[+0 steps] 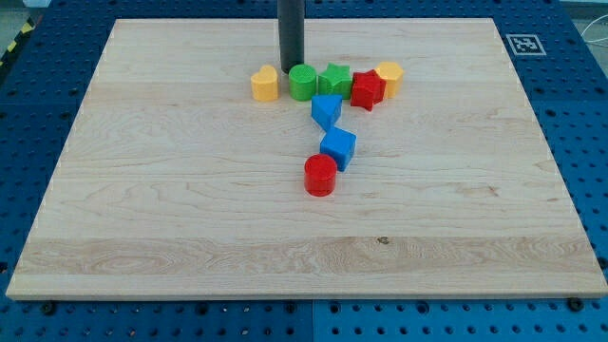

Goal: Slide the yellow heart to the green circle

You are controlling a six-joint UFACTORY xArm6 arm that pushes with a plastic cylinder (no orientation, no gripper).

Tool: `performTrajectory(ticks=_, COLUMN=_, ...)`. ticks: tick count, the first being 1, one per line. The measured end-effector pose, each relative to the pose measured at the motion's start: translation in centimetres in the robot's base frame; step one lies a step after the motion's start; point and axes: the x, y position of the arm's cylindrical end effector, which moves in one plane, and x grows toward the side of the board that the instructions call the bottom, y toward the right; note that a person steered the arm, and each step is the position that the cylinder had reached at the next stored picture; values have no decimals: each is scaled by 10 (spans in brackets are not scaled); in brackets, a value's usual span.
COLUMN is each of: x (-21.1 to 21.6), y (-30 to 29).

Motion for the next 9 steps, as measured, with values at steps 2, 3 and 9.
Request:
performTrajectory(ticks=2, x=-20, y=-28)
performTrajectory(ticks=3, x=-20, y=-43)
performTrajectory(ticks=9, x=34, y=-88)
